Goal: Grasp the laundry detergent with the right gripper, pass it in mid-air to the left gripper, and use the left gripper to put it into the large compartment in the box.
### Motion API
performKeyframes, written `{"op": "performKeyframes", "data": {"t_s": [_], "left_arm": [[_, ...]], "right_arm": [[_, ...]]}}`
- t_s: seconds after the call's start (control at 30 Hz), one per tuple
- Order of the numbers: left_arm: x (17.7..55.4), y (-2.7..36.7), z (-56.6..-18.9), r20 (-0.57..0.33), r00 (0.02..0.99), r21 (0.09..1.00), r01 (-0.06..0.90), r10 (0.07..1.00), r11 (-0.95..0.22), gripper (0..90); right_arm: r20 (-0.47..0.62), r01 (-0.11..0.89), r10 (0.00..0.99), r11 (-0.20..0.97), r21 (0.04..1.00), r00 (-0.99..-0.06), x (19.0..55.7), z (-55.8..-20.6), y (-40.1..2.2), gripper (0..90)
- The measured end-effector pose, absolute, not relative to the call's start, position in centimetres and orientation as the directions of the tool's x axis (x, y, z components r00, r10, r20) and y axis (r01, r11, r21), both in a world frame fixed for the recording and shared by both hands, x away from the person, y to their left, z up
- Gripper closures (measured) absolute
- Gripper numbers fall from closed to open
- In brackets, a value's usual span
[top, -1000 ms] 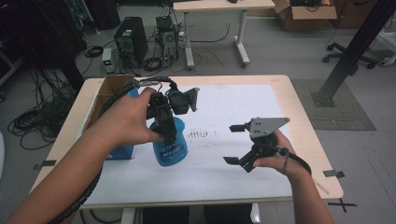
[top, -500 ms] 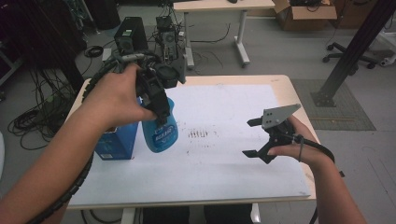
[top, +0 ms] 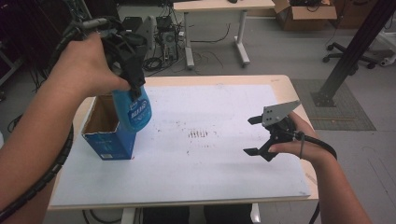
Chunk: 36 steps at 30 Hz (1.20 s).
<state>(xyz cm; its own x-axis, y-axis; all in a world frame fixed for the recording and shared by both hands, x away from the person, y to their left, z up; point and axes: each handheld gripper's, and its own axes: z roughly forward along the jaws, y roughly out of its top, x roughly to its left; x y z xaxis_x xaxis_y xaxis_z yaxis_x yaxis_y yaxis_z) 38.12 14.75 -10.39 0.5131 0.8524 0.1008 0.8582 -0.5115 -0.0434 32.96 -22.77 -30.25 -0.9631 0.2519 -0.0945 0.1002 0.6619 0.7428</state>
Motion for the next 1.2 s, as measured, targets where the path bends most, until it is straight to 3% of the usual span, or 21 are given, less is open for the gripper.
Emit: {"op": "performKeyframes", "data": {"t_s": [0.57, 0.8, 1.2], "left_arm": [[40.6, 20.6, -7.8, 0.088, 0.226, 0.018, 0.973, 0.970, -0.228, 38.6], [41.1, 22.2, -7.1, 0.092, 0.160, 0.019, 0.987, 0.983, -0.162, 38.6], [42.1, 24.0, -8.2, 0.077, 0.104, 0.010, 0.994, 0.992, -0.105, 38.6]], "right_arm": [[-0.094, 0.091, 0.234, 0.671, 0.735, -0.968, 33.3, -30.2, -22.3, 1.5], [-0.101, 0.088, 0.221, 0.704, 0.705, -0.970, 33.8, -29.6, -22.1, 1.7], [-0.153, 0.069, 0.186, 0.823, 0.564, -0.971, 35.2, -25.4, -21.5, 2.2]]}}
